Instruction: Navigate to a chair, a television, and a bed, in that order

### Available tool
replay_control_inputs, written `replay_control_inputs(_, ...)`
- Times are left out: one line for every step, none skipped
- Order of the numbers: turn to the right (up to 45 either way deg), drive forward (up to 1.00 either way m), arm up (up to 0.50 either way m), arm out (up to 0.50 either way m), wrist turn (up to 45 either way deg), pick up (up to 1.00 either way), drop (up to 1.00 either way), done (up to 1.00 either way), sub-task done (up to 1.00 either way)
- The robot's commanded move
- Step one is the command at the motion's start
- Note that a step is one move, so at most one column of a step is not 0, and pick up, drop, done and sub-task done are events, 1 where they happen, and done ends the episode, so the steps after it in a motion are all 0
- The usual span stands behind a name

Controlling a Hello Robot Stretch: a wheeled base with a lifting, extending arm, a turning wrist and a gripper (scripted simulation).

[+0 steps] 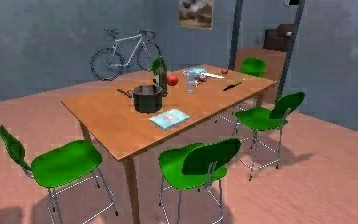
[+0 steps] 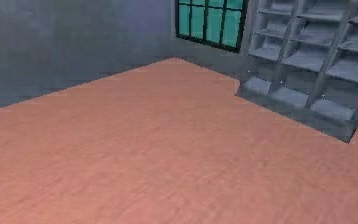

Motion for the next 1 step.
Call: replay_control_inputs(-45.0,0.0,0.0,0.0,0.0,0.0,0.0,0.0,0.0)
